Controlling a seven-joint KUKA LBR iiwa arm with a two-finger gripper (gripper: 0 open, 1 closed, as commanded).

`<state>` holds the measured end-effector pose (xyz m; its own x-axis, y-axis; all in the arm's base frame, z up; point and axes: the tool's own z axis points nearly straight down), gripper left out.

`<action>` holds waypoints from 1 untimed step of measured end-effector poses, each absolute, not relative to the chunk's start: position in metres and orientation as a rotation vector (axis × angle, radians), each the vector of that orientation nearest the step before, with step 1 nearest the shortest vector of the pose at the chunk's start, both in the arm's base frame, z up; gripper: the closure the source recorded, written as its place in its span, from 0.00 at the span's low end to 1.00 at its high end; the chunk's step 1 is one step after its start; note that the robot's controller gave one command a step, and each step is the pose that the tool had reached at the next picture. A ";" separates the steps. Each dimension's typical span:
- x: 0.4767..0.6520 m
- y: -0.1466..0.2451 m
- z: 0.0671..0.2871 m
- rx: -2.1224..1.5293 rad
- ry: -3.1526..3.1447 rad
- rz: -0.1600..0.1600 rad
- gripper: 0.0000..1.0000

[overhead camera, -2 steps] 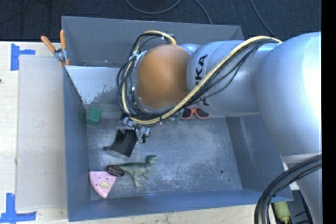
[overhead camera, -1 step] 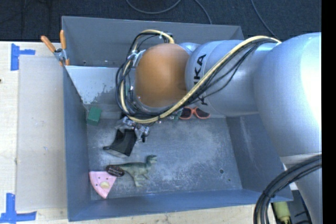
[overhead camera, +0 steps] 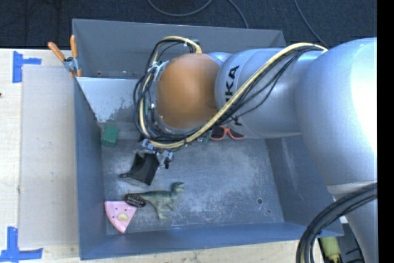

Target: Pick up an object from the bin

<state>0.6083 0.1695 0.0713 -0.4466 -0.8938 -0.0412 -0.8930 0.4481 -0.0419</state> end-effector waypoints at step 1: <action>0.608 0.169 0.071 -1.620 2.625 -0.021 1.00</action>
Offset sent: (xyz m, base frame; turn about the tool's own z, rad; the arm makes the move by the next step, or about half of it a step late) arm 0.0037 0.0067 0.1827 -0.0256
